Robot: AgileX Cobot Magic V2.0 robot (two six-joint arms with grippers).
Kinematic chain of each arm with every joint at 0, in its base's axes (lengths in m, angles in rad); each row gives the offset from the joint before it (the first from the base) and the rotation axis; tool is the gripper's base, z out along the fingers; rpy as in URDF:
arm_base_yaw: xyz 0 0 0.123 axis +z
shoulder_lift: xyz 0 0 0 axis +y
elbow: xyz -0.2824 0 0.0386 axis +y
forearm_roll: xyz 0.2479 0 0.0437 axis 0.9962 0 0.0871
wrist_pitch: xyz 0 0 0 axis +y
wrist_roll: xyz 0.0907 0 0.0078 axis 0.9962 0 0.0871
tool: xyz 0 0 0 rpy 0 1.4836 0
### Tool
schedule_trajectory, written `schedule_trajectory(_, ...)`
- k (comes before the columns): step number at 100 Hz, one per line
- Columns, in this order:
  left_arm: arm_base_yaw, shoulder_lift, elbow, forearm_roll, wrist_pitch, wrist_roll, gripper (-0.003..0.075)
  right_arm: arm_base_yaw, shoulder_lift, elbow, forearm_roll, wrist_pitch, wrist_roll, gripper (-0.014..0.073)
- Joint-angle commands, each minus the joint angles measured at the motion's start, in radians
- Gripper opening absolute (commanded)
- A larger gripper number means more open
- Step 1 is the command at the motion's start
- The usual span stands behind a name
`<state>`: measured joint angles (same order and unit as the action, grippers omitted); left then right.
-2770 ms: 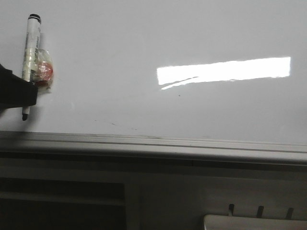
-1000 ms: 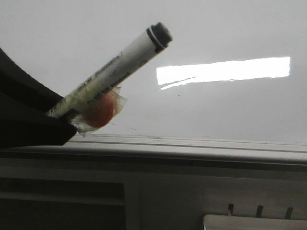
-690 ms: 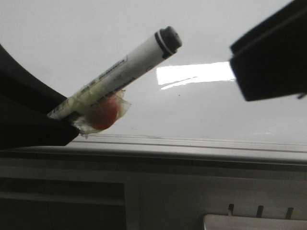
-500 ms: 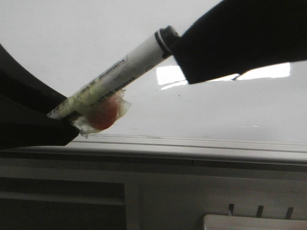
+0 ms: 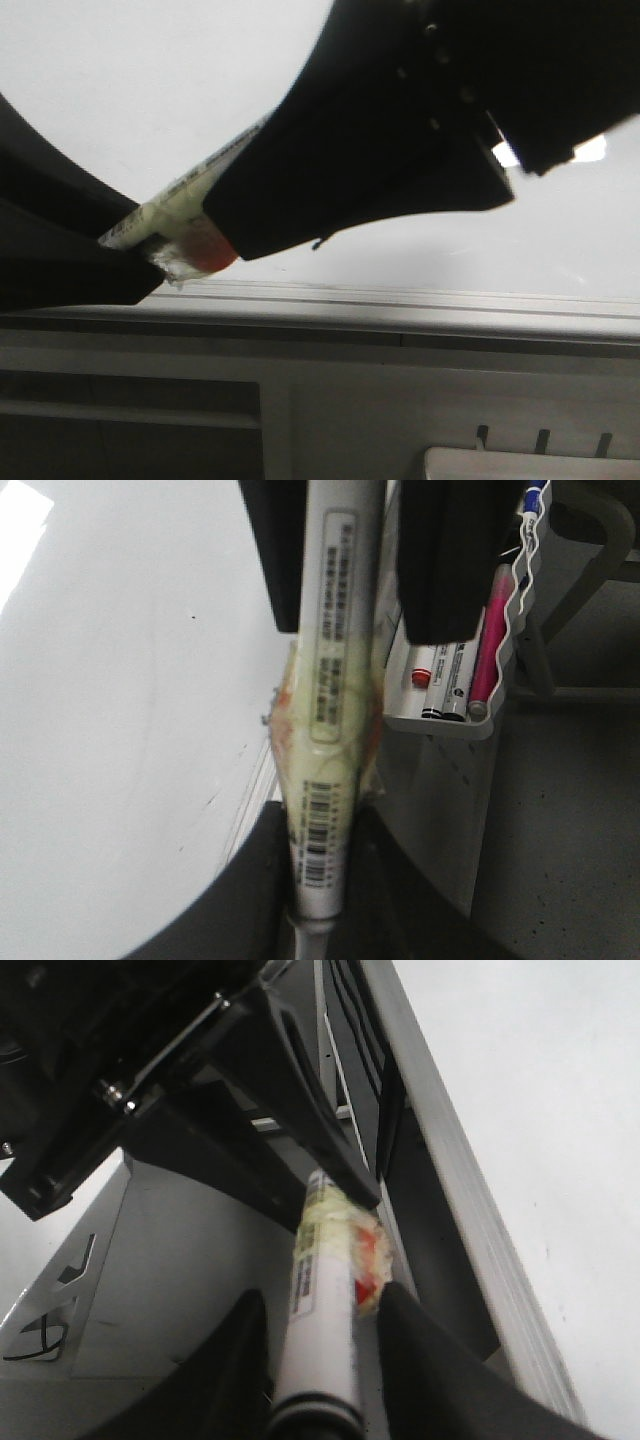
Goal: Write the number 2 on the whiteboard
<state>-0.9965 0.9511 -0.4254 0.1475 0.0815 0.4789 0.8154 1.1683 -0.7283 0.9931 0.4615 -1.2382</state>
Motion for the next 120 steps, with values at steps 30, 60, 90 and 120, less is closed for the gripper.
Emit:
schedule_trajectory(30,-0.008,-0.013,-0.024,-0.004,-0.082,-0.008,-0.002,0.002,-0.014,-0.036,0.072,-0.038,-0.01,-0.0076)
schedule_trajectory(60,-0.008,-0.022,-0.024,-0.006,-0.082,-0.008,0.0056,0.002,-0.014,-0.036,0.114,-0.004,-0.01,-0.0076)
schedule_trajectory(90,-0.006,-0.255,-0.024,-0.038,0.017,-0.008,0.0407,-0.013,-0.034,-0.036,0.098,-0.044,-0.01,-0.0075)
schedule_trajectory(120,0.022,-0.522,-0.024,0.021,0.11,-0.043,0.0178,-0.013,-0.131,-0.034,-0.009,-0.201,-0.01,-0.0069)
